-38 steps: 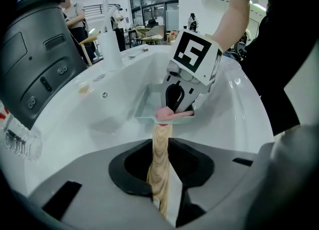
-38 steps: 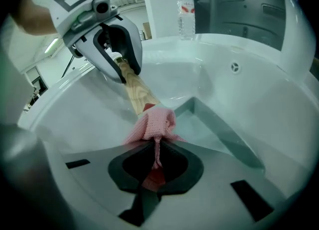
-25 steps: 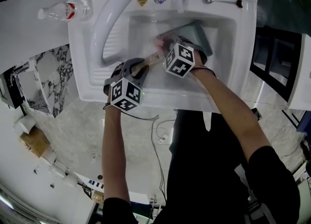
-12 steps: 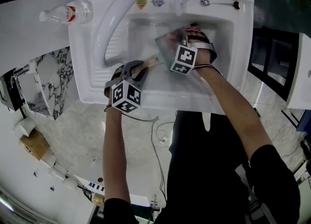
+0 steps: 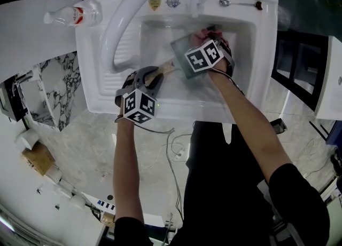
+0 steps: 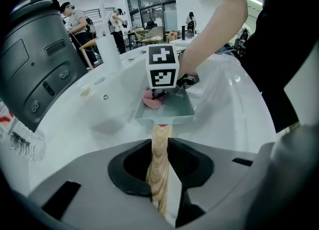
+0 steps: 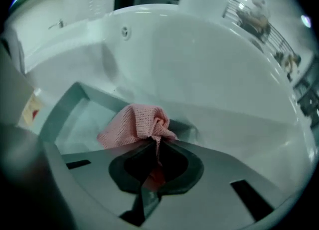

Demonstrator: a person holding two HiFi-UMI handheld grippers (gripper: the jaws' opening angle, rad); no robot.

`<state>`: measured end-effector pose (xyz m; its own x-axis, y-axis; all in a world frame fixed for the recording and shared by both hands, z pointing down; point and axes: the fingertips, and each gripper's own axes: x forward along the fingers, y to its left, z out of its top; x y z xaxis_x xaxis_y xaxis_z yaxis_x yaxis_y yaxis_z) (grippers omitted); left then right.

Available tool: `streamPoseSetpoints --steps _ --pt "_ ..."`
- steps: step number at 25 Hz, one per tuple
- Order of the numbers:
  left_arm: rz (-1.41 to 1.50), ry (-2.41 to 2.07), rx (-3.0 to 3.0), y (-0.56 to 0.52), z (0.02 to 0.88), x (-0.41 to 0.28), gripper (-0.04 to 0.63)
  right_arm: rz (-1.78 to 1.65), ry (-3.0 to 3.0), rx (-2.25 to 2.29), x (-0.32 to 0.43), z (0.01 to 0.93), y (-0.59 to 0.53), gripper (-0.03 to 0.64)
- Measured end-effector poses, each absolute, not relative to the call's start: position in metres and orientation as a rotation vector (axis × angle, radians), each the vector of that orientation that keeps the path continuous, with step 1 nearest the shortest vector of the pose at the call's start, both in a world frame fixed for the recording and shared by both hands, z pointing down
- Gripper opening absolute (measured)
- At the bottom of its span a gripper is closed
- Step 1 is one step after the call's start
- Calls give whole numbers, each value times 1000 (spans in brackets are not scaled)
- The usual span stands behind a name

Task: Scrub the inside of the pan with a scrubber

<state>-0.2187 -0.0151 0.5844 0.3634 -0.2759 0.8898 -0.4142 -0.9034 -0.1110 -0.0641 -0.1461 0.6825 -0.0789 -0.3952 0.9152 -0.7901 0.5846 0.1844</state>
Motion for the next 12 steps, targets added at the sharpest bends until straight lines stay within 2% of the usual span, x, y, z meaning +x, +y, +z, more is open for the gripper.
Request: streamPoseSetpoints --steps 5,12 --pt "1584 -628 2476 -14 584 -220 112 795 -1854 1047 -103 671 -122 31" --pt "1585 -631 2476 -15 584 -218 112 757 -2147 590 -174 651 -81 31"
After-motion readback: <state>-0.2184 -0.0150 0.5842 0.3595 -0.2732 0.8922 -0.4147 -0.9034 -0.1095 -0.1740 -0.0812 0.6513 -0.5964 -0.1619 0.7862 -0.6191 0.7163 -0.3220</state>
